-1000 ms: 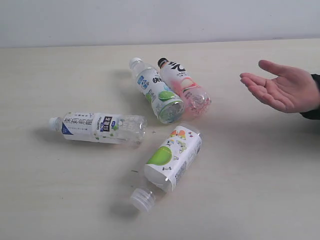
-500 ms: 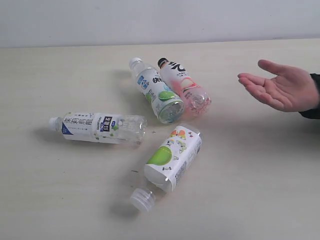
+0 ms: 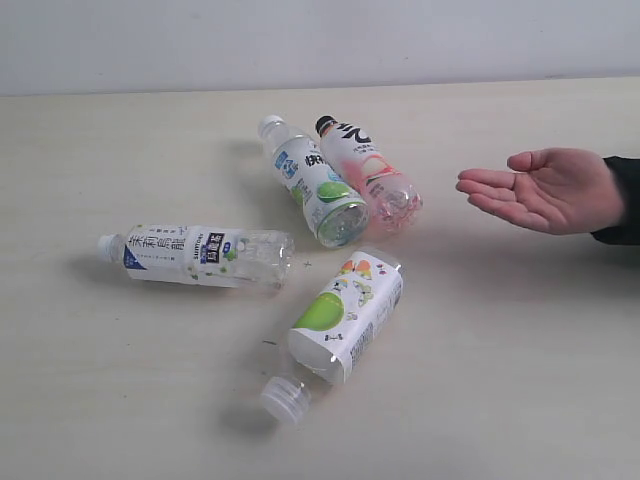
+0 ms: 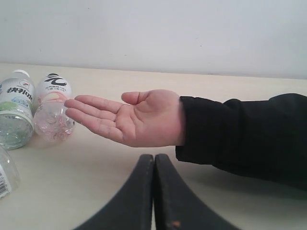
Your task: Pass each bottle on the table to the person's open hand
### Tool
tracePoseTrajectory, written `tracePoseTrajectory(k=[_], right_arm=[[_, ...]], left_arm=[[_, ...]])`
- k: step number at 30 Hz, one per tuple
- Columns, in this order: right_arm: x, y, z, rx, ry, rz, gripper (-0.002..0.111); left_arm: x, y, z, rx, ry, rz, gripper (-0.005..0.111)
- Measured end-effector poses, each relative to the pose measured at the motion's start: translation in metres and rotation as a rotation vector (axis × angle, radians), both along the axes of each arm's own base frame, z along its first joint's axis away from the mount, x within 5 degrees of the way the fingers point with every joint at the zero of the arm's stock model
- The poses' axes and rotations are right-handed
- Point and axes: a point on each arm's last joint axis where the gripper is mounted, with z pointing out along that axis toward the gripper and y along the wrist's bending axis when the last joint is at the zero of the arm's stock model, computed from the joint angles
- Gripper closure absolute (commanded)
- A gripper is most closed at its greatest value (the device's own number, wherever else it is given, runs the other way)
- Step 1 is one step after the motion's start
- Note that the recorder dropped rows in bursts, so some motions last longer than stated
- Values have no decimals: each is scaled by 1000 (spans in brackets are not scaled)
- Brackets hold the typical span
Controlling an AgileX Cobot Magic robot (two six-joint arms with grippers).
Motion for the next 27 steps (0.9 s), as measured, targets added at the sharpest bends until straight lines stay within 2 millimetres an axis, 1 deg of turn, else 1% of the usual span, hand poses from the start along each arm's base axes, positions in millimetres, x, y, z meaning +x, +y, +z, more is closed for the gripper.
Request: tracePoseTrajectory(k=[3,6,8,9,11,12,14,16,19,22,24,25,27], right_arm=[[0,0,0,0,0,0,108],[0,0,0,0,0,0,108],[0,0,0,0,0,0,108],[0,0,0,0,0,0,108],[0,0,0,0,0,0,108],[0,0,0,0,0,0,108],[0,0,0,0,0,0,108],[0,0,0,0,0,0,108],[0,0,0,0,0,0,108],[0,0,0,0,0,0,108],[0,0,0,0,0,0,108],[0,0,0,0,0,0,108],[0,0,0,0,0,0,108]], left_arm=[[-11,-3,23,-127,-250,-97,107],[-27,-5,41,-225,-483,-201,107],[-36,-5,48,-253,-599,-247,107],[-43,-5,53,-267,-685,-276,107],[-51,-4,57,-279,-788,-309,107],[-55,-3,61,-283,-825,-312,107],[-56,0,69,-297,-837,-279,107],[-53,7,87,-319,-796,-180,107],[-37,19,118,-365,-697,2,107],[-4,25,147,-412,-576,118,107],[31,20,162,-425,-462,138,107],[51,15,165,-408,-379,132,107],[96,0,172,-313,-189,92,107]])
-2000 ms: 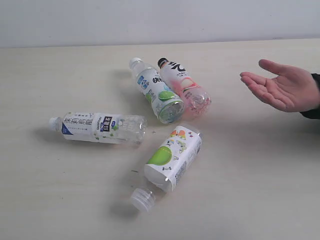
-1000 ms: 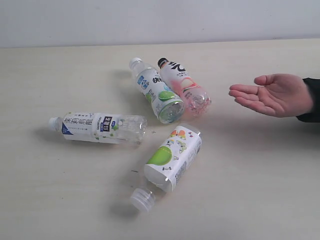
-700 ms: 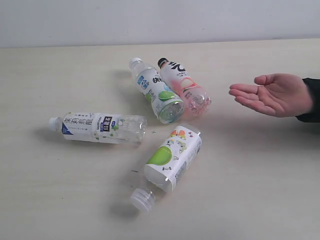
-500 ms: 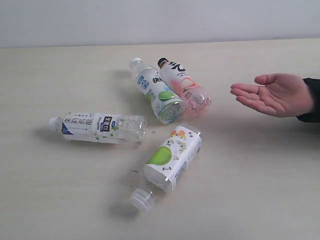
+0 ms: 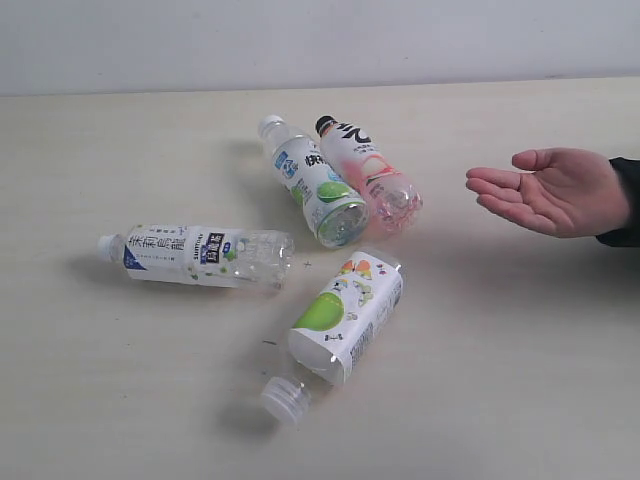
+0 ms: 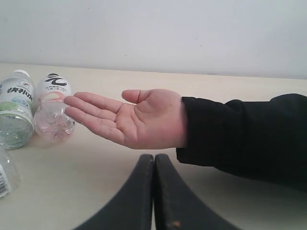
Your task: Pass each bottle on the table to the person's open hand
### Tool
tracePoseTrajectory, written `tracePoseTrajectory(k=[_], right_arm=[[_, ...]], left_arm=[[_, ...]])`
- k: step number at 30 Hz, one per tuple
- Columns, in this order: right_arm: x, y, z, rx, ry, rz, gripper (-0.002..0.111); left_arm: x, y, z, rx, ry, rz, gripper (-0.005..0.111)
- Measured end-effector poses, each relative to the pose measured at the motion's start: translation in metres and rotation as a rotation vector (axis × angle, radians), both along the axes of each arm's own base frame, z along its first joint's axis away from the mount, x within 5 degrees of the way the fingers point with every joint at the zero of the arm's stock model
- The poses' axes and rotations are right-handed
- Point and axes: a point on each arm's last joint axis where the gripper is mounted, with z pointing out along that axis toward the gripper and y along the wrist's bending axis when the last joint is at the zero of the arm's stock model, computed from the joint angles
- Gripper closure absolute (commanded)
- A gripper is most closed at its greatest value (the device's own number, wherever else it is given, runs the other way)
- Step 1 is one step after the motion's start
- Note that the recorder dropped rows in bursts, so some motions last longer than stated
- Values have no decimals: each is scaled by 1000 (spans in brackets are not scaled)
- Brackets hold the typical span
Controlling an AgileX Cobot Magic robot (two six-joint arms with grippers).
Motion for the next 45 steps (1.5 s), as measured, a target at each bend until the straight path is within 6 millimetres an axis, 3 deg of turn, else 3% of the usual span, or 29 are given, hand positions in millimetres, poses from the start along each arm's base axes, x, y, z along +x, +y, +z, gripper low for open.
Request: tracePoseTrajectory(k=[5,7,12,13,15,17,20,22,36,45], right_arm=[[0,0,0,0,0,0,108],[0,0,0,0,0,0,108],[0,0,0,0,0,0,108],[0,0,0,0,0,0,108],[0,0,0,0,0,0,108],[0,0,0,0,0,0,108],[0,0,0,0,0,0,108],[0,0,0,0,0,0,108],[0,0,0,0,0,0,108],[0,0,0,0,0,0,108]], left_arm=[[107,-46,-10,326,560,-160,107],[143,-66,-30,519,808,-216,107],[188,-106,-87,986,1266,-429,107],[193,-120,-103,1183,1347,-542,107],[190,-137,-131,1457,1416,-741,103],[188,-150,-155,1651,1405,-899,83],[186,-165,-175,1812,1331,-1045,29],[185,-173,-184,1833,1292,-1112,4],[201,-186,-237,1812,1288,-1150,2],[208,-190,-257,1814,1268,-1137,2]])
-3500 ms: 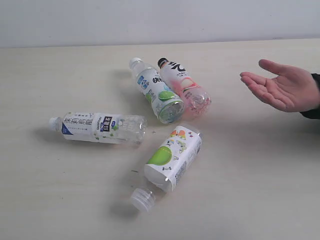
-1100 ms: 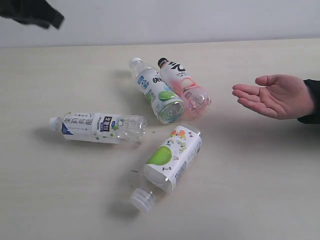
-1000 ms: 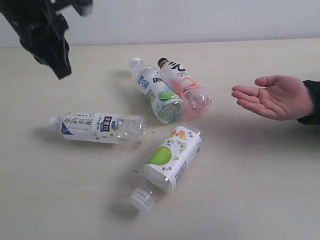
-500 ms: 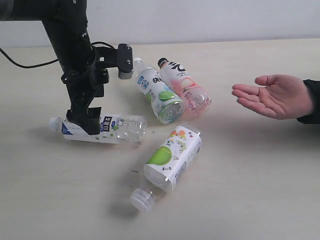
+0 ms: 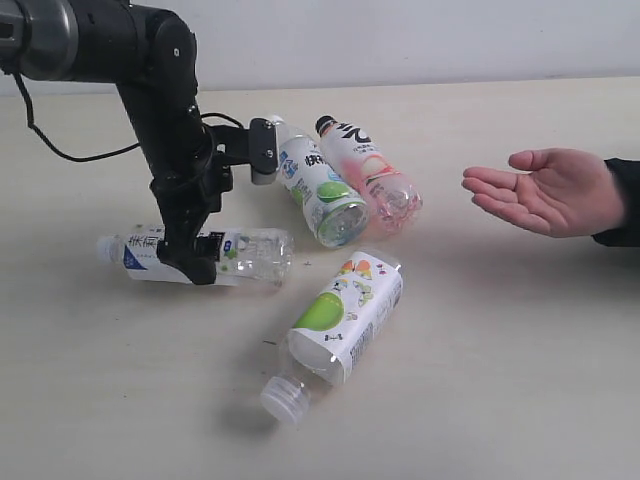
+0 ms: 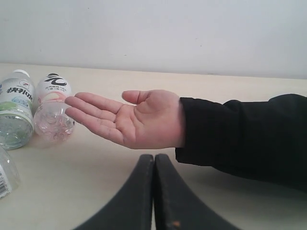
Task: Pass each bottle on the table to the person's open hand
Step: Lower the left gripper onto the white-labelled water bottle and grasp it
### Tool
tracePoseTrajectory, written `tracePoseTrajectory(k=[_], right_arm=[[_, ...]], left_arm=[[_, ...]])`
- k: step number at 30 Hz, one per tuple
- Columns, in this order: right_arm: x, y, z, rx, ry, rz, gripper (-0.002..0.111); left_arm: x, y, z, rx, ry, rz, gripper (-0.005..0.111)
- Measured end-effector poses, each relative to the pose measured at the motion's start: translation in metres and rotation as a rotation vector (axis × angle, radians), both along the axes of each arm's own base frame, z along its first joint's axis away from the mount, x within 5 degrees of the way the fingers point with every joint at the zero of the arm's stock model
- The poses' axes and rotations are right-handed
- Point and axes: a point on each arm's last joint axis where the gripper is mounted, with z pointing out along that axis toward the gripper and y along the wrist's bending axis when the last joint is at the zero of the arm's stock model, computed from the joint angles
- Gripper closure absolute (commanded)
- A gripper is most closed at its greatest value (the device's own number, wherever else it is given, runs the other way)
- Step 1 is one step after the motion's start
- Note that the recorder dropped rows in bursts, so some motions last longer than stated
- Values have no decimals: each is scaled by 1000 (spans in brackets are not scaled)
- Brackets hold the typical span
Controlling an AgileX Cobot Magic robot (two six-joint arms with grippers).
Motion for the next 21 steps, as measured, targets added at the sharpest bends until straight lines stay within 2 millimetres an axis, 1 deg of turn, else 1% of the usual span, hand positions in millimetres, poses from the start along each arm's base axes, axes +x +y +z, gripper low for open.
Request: tracePoseTrajectory(k=[1,2,3,4,5,6,7,8,13,15,19,21], right_arm=[[0,0,0,0,0,0,108],[0,0,0,0,0,0,108],[0,0,0,0,0,0,108],[0,0,0,0,0,0,108],[0,0,0,0,0,0,108],[0,0,0,0,0,0,108],[0,0,0,0,0,0,108],[0,0,0,0,0,0,108],[0,0,0,0,0,0,108],[0,0,0,0,0,0,108],[0,0,0,0,0,0,108],[0,0,0,0,0,0,108]], left_arm=[[1,0,-4,3,4,-2,2],[1,-1,-8,5,8,-3,5],[2,-1,-11,5,7,-5,11],[2,-1,-13,5,8,-7,26],[3,-1,-14,6,5,-7,38],[3,-1,-14,6,5,-7,62],[3,-1,-14,6,5,-7,80],[3,-1,-14,8,6,-11,106],[-1,1,-13,34,52,-21,106],[-4,3,-8,46,69,-24,106],[-7,5,14,31,43,-17,106],[-9,5,27,18,29,45,106]])
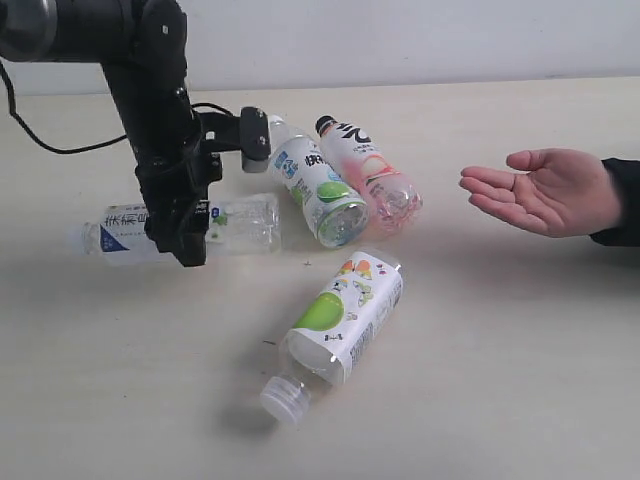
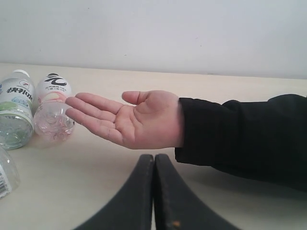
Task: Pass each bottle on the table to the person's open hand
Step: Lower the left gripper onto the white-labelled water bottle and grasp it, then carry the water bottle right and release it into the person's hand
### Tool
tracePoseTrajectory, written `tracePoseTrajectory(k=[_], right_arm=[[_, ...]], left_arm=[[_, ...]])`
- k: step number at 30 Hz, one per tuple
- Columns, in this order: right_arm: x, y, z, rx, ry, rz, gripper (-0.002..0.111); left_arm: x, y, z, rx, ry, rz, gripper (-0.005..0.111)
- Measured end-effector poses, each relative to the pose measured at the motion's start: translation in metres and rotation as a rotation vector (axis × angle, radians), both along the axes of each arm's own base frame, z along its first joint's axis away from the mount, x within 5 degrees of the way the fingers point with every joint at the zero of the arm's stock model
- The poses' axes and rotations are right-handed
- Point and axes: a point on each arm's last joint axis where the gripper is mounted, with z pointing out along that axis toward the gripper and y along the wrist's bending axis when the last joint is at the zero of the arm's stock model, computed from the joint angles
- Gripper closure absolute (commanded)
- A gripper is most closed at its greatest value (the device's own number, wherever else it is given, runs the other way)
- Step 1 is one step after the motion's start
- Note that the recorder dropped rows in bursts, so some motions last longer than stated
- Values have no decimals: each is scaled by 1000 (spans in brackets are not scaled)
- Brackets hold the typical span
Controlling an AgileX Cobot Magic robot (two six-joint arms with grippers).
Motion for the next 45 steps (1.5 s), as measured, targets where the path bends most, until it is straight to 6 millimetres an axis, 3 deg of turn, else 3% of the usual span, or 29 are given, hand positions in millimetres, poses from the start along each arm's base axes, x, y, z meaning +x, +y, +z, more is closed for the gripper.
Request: tracePoseTrajectory(k=[5,8,13,16,20,23,27,35,45], right_arm=[[0,0,0,0,0,0,108],[0,0,0,0,0,0,108],[0,0,0,0,0,0,108],[0,0,0,0,0,0,108],[0,0,0,0,0,0,108],[0,0,0,0,0,0,108],[0,0,0,0,0,0,108],[0,0,0,0,0,0,108],[0,0,0,0,0,0,108]], left_arm=[[-3,-6,30,-41,-53,217,107],[-9,-23,45,-64,-71,265,107],[-25,-72,76,-183,-133,425,107],[-38,-109,103,-347,-132,607,107],[-54,-153,129,-605,58,724,107],[-55,-177,137,-760,254,809,107],[-41,-196,126,-850,380,972,107],[-19,-215,69,-839,494,1271,107],[-12,-225,22,-787,579,1378,107]])
